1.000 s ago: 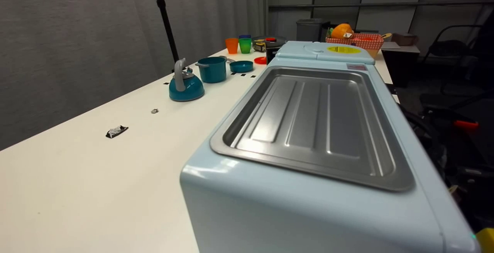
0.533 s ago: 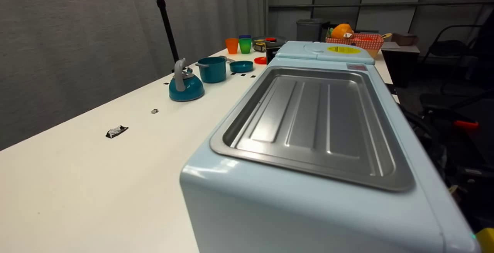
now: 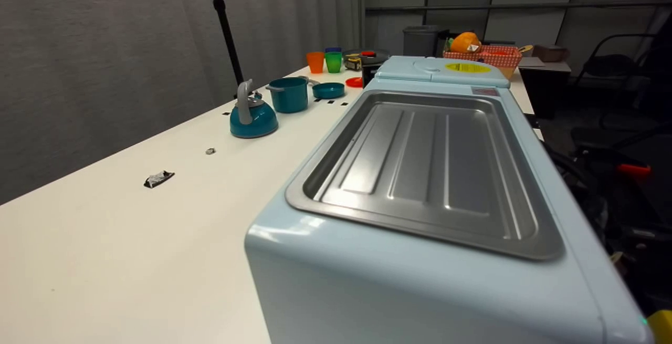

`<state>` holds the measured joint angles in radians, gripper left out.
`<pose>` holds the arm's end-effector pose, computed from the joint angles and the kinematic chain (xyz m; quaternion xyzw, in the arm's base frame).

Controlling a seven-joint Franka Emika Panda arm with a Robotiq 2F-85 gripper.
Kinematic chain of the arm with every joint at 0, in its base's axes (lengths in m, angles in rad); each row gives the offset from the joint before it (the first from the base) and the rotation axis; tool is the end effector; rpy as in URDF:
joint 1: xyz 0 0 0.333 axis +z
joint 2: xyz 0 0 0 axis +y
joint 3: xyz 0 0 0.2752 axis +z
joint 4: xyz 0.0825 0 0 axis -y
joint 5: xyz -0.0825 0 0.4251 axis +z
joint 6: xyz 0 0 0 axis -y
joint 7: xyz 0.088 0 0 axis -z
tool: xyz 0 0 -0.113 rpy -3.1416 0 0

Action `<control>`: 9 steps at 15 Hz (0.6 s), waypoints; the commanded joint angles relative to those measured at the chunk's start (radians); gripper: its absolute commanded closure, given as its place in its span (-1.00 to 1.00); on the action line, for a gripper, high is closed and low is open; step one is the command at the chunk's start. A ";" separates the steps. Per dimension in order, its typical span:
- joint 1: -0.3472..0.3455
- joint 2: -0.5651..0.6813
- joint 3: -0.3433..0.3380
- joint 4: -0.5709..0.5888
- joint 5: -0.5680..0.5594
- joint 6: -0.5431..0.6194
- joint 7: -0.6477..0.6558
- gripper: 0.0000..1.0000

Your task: Push the button on the breakfast maker to open the chamber

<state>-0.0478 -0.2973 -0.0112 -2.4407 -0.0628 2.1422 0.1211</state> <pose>0.4872 -0.0316 0.3463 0.9970 -0.0727 0.0002 0.0248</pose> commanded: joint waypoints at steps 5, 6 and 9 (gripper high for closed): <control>0.001 -0.002 -0.002 -0.007 -0.018 0.031 -0.038 -1.00; 0.001 -0.002 -0.003 -0.008 -0.017 0.035 -0.043 -1.00; 0.008 -0.002 -0.009 -0.006 0.010 0.030 -0.065 -1.00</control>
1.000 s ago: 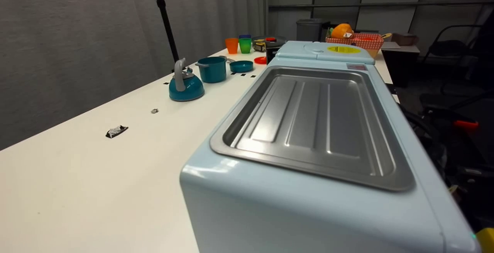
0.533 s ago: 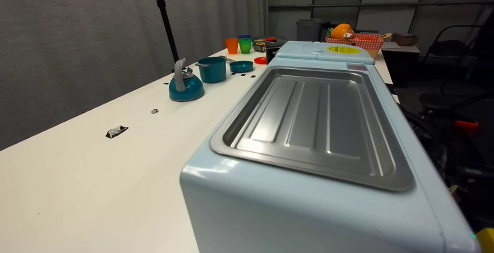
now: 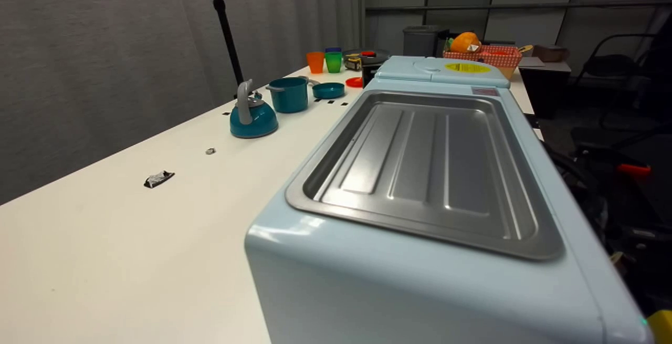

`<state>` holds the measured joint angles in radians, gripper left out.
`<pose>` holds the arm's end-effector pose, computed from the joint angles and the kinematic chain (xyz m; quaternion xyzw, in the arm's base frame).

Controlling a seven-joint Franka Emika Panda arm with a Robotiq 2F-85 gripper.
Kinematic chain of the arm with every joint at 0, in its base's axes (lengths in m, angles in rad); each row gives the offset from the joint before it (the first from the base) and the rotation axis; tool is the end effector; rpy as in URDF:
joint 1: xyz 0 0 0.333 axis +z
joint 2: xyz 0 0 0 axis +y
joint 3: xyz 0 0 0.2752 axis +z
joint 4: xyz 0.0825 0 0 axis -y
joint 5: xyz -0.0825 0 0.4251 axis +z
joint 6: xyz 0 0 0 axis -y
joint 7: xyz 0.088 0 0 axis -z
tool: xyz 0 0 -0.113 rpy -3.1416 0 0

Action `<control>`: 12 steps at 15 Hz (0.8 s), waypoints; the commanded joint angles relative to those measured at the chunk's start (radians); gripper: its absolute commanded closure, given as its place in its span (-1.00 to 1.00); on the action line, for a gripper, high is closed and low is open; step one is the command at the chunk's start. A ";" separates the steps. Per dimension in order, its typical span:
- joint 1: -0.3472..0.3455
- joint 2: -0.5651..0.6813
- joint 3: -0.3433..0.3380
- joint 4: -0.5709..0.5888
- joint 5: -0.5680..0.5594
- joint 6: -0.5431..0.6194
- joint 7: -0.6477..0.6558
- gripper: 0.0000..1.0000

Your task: Push the button on the breakfast maker to open the chamber

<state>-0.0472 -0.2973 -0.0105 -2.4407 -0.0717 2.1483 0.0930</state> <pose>0.4879 -0.0313 0.3468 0.9980 -0.0556 0.0030 0.0285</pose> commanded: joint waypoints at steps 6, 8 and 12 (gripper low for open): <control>0.002 0.000 -0.001 0.001 0.003 -0.001 -0.010 -1.00; 0.003 0.000 -0.002 -0.001 0.000 0.011 -0.022 -1.00; 0.010 0.001 -0.008 -0.002 0.007 0.022 -0.061 -1.00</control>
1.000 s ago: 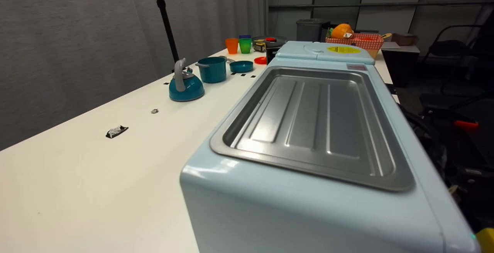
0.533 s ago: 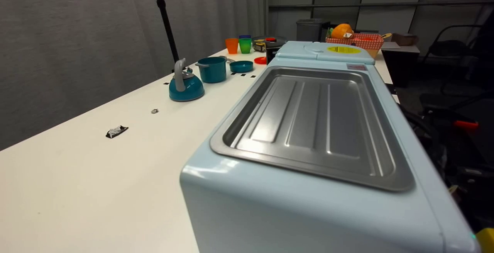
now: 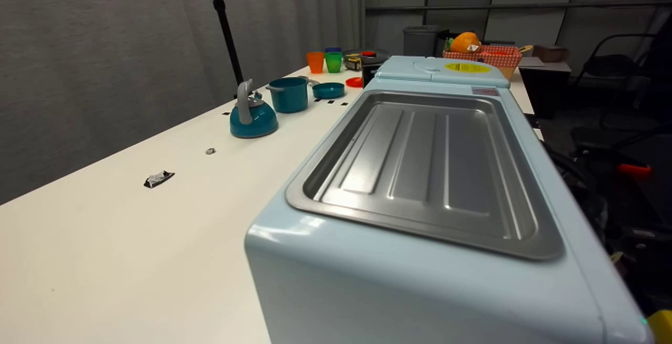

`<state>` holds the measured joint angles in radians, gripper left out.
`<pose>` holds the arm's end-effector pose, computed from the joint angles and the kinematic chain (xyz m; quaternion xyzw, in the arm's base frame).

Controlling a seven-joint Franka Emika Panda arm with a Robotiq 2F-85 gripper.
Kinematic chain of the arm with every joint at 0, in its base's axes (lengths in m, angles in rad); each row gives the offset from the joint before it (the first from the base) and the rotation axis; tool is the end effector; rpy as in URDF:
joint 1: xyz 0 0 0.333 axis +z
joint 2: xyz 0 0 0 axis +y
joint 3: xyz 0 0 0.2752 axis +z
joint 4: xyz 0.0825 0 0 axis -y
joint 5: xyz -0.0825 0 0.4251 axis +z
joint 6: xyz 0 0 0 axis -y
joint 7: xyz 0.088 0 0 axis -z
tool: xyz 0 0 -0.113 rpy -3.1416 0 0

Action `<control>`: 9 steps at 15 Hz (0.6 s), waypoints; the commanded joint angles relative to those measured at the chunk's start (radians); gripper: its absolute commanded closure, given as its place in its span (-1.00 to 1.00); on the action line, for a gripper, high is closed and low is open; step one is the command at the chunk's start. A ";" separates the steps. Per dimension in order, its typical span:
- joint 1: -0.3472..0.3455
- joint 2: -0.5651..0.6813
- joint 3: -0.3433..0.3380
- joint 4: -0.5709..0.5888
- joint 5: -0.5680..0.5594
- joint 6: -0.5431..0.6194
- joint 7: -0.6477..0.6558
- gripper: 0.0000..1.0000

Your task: Push the button on the breakfast maker to open the chamber

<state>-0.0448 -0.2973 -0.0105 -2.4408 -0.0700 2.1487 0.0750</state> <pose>0.4880 -0.0301 0.3468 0.9986 -0.0458 0.0029 0.0278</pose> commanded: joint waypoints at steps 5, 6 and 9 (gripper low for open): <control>0.014 0.003 -0.015 0.001 0.017 0.012 -0.111 -1.00; 0.015 0.003 -0.017 0.002 0.019 0.010 -0.125 -1.00; 0.020 0.015 -0.023 0.008 0.037 0.020 -0.169 -1.00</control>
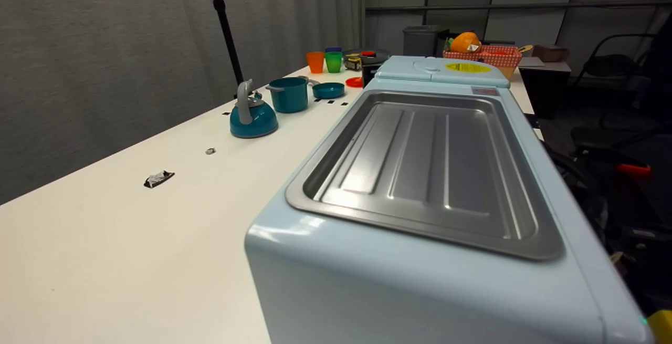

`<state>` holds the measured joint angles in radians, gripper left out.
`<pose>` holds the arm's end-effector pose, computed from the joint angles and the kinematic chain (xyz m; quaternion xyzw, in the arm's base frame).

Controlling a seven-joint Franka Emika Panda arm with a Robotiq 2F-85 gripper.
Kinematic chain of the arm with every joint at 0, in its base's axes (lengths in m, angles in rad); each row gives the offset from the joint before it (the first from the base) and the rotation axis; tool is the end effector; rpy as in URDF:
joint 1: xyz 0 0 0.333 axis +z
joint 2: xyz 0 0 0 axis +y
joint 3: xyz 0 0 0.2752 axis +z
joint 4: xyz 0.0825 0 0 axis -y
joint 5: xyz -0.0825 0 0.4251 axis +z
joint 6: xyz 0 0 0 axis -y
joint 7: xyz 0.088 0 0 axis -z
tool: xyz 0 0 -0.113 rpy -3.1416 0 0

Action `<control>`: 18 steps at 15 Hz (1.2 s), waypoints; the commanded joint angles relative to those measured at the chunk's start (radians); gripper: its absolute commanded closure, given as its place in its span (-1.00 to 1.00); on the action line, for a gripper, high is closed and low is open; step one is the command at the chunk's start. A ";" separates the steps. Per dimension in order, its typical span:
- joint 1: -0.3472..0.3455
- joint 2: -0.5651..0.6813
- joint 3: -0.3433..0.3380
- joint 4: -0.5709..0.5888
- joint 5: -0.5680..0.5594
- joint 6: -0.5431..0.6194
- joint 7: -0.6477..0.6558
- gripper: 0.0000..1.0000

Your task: Push the button on the breakfast maker to open the chamber

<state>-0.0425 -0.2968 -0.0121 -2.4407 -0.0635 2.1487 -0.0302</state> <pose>0.4880 -0.0294 0.3466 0.9997 0.0053 0.0014 0.0249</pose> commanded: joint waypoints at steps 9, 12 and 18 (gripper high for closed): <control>0.064 -0.012 -0.004 -0.079 0.069 0.065 -0.188 -1.00; 0.072 0.011 -0.004 -0.063 0.056 0.061 -0.194 -1.00; 0.072 0.040 -0.005 -0.018 0.054 0.089 -0.183 -1.00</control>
<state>0.0243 -0.2838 -0.0107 -2.4919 -0.0158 2.2116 -0.1955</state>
